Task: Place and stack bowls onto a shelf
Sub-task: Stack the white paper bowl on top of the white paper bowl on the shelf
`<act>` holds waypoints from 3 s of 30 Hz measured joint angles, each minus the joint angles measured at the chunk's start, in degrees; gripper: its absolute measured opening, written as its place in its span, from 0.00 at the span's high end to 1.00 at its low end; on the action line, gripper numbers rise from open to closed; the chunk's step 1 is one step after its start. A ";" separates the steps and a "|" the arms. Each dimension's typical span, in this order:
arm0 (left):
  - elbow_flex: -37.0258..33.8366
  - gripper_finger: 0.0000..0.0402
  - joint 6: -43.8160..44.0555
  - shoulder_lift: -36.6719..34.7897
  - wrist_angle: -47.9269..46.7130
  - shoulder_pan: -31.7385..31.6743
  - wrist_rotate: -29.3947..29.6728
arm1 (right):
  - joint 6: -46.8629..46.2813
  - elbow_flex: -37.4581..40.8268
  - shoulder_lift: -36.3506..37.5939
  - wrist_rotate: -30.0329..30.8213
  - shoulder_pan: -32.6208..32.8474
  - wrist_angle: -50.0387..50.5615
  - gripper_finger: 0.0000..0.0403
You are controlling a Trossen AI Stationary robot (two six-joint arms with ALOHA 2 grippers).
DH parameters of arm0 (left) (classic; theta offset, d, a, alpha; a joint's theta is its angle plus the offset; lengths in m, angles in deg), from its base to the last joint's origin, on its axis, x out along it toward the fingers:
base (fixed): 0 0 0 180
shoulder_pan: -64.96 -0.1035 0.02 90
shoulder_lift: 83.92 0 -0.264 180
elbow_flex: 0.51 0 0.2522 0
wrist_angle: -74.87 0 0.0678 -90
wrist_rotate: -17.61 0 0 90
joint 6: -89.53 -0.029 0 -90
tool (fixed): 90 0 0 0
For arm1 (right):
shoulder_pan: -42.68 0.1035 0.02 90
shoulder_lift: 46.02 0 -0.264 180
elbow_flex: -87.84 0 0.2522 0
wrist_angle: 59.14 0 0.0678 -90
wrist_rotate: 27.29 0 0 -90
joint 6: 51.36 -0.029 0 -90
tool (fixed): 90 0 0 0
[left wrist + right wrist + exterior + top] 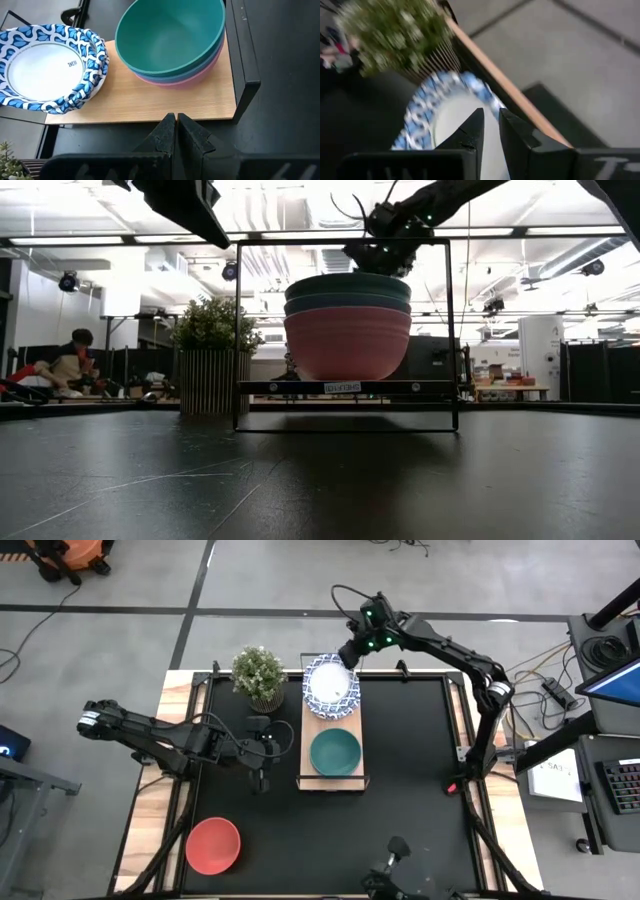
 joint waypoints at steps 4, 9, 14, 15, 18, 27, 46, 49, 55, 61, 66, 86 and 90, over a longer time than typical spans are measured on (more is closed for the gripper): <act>0.00 1.00 -0.06 -0.02 -0.51 0.00 0.00 | 1.14 0.00 -0.82 0.00 0.84 -5.78 0.94; 0.00 1.00 -0.11 -0.02 -1.04 -0.02 0.00 | 2.87 0.07 -2.96 1.80 1.64 -6.66 0.98; -0.16 1.00 -0.20 -0.02 -1.08 -0.02 0.00 | 3.66 0.10 -5.26 5.39 2.35 -6.54 0.98; -0.25 1.00 -0.20 -0.02 -1.09 -0.02 0.00 | 3.65 0.11 -5.62 5.35 2.38 -6.54 0.98; -0.48 1.00 -0.20 -0.02 -1.15 -0.02 0.00 | 3.64 0.11 -6.20 5.38 2.62 -6.53 0.98; -1.85 1.00 -0.22 -0.02 -0.71 -0.02 0.02 | 3.67 0.12 -5.48 5.60 2.86 -7.51 0.98; -3.72 1.00 -0.02 -0.02 0.68 -0.02 0.02 | 6.07 0.20 -4.87 5.55 4.05 -5.60 0.98; -3.74 1.00 -0.12 -0.02 0.72 -0.02 0.02 | 6.32 0.20 -5.08 5.44 4.92 -9.46 0.98; -3.74 1.00 -0.31 -0.02 0.85 -0.02 0.04 | 7.79 0.20 -6.01 5.40 6.98 -16.13 0.98; -3.76 1.00 -0.44 -0.02 0.85 -0.02 0.04 | 7.86 0.15 -8.55 5.55 7.47 -16.38 0.98; -3.76 1.00 -0.44 -0.02 0.85 -0.02 0.04 | 7.44 0.15 -11.53 7.22 7.47 -15.99 0.98; -3.76 1.00 -0.41 -0.02 1.82 -0.02 0.07 | 9.11 0.09 -10.91 6.86 8.30 -17.77 0.98; -3.76 1.00 -0.07 -0.02 1.98 -0.04 0.05 | 9.78 0.07 -12.36 7.04 8.24 -15.57 0.98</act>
